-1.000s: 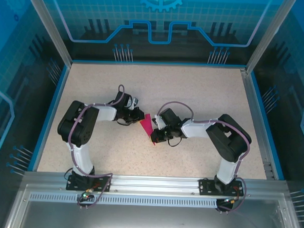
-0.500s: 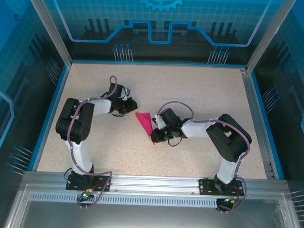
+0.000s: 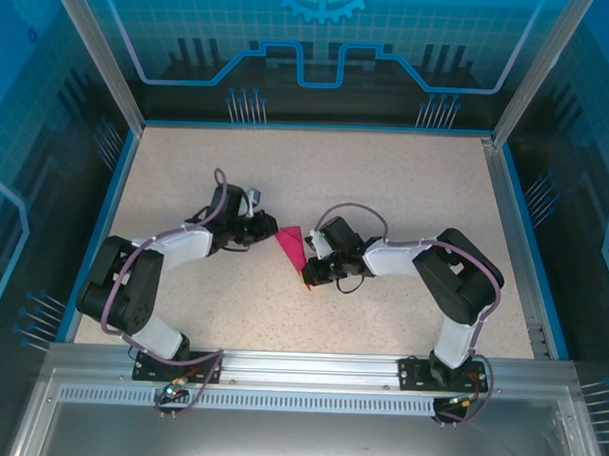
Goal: Fold a paper plane with a square sheet of paper (pick it up from the middle)
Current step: Fold the wing for the fifth time at the center of the table.
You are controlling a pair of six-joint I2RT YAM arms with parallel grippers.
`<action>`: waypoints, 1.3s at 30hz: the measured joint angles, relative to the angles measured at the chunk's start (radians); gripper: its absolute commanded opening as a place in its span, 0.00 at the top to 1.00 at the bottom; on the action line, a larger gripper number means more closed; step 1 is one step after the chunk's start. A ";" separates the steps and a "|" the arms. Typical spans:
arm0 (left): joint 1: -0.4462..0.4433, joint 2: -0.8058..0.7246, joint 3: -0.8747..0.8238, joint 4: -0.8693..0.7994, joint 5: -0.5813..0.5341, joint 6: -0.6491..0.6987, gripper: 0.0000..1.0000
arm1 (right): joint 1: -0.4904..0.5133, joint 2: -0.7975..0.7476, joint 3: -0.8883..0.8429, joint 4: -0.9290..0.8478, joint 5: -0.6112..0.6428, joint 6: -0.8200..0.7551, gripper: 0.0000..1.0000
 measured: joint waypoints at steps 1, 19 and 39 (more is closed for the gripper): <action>-0.026 0.002 -0.010 0.003 0.002 -0.009 0.85 | 0.000 0.000 0.000 0.000 0.000 0.000 0.96; -0.154 0.186 -0.008 0.087 0.005 -0.130 0.89 | -0.002 0.000 0.000 0.000 0.000 0.008 0.96; -0.019 0.257 0.103 0.009 0.013 -0.103 0.90 | 0.010 -0.003 0.007 -0.019 0.035 -0.002 0.96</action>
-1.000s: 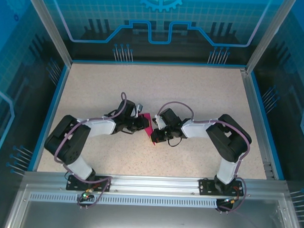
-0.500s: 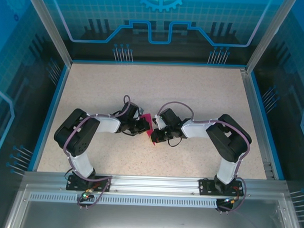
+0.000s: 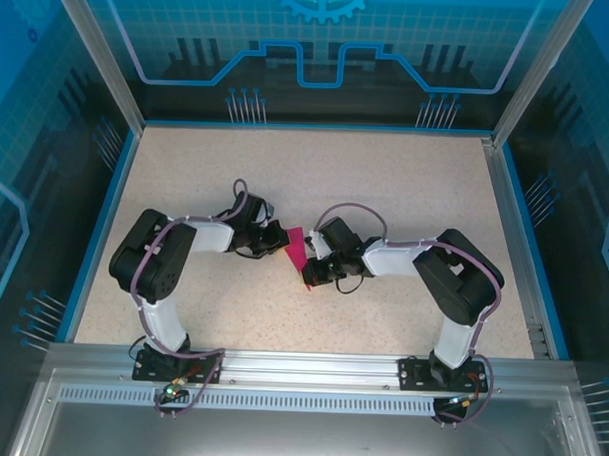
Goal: Fold a paper plane with a square sheet of paper (pick it up from the middle)
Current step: Fold the wing for the fifth time at the center of the table.
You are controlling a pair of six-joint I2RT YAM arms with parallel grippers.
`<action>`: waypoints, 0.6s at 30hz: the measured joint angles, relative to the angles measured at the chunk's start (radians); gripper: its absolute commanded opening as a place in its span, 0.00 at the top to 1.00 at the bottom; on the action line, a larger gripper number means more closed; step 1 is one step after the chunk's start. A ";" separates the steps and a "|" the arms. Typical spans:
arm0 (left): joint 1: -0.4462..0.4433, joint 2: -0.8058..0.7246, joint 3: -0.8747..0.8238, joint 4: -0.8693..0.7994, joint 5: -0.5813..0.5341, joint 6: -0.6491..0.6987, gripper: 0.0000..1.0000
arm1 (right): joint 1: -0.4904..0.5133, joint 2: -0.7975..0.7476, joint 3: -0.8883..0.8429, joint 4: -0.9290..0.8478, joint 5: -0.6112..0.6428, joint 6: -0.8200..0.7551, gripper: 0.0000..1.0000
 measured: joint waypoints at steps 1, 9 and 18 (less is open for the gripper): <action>0.005 0.008 0.015 -0.011 -0.003 0.003 0.90 | 0.002 0.000 0.001 -0.003 0.004 0.000 0.96; 0.023 0.052 0.095 -0.088 0.000 0.014 0.90 | 0.003 -0.002 0.002 -0.005 0.018 -0.003 0.96; 0.093 0.074 0.128 -0.097 0.007 0.039 0.88 | 0.003 -0.002 0.002 -0.001 0.023 -0.003 0.96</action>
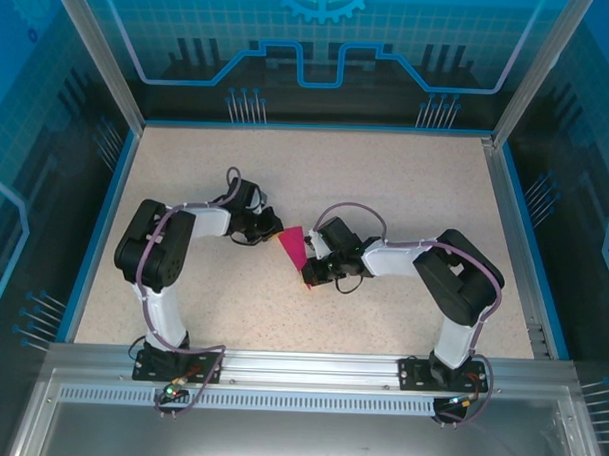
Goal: Fold a paper plane with a square sheet of paper (pick it up from the middle)
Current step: Fold the wing for the fifth time at the center of the table, then turn over a paper plane at the center of the table.
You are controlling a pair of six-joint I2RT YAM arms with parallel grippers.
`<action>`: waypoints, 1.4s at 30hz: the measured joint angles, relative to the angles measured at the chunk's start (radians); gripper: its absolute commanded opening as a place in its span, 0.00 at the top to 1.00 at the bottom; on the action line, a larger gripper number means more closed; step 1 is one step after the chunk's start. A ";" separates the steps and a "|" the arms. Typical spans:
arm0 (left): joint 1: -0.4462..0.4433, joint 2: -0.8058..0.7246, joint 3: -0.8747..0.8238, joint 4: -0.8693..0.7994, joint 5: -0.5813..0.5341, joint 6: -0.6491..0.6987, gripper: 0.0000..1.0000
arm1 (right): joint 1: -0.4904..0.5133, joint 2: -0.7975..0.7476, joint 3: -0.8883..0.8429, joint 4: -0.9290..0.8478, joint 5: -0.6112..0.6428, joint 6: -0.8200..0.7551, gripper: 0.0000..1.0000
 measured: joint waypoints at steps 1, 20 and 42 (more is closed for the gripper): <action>0.014 0.001 0.002 0.000 -0.004 0.003 0.88 | 0.000 0.000 0.000 0.001 0.000 0.000 0.96; 0.103 -0.226 0.012 -0.127 -0.158 0.065 0.61 | -0.005 -0.114 0.021 -0.096 0.006 0.013 0.69; -0.269 -0.431 0.005 -0.506 -0.554 -0.066 0.30 | -0.409 -0.532 -0.134 -0.166 0.169 -0.014 0.05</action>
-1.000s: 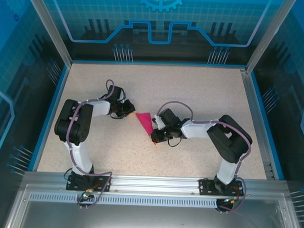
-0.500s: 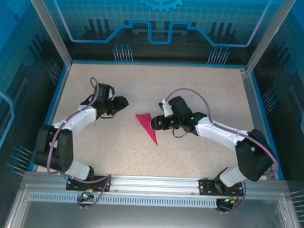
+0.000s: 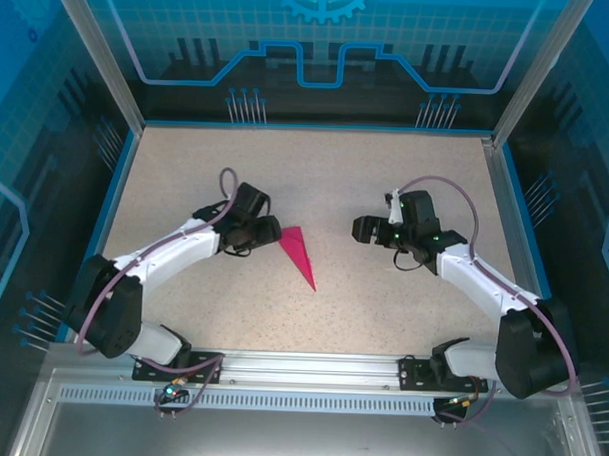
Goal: Fold a paper plane with a square sheet of paper (pick it up from the middle)
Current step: Turn over a paper plane at the center of the table.
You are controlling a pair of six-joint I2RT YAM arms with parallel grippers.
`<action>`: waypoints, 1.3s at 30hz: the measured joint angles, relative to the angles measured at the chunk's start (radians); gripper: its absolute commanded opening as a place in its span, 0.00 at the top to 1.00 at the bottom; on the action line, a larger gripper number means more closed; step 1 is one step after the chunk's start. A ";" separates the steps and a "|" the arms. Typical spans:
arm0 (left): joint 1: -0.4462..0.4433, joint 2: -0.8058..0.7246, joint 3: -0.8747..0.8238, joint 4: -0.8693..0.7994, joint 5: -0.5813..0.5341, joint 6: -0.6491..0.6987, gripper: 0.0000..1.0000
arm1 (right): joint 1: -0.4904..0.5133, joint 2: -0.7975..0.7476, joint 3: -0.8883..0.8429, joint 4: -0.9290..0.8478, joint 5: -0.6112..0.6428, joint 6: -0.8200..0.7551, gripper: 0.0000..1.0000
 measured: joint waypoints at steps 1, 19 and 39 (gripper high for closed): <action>-0.037 0.030 0.034 -0.027 -0.037 -0.013 0.29 | -0.006 -0.001 -0.015 0.000 0.004 0.002 0.05; -0.269 0.533 0.508 -0.332 -0.228 -0.121 0.49 | -0.058 0.017 -0.090 0.051 0.021 0.064 0.06; -0.269 0.537 0.510 -0.386 -0.238 -0.121 0.85 | -0.058 0.038 -0.090 0.051 0.033 0.072 0.08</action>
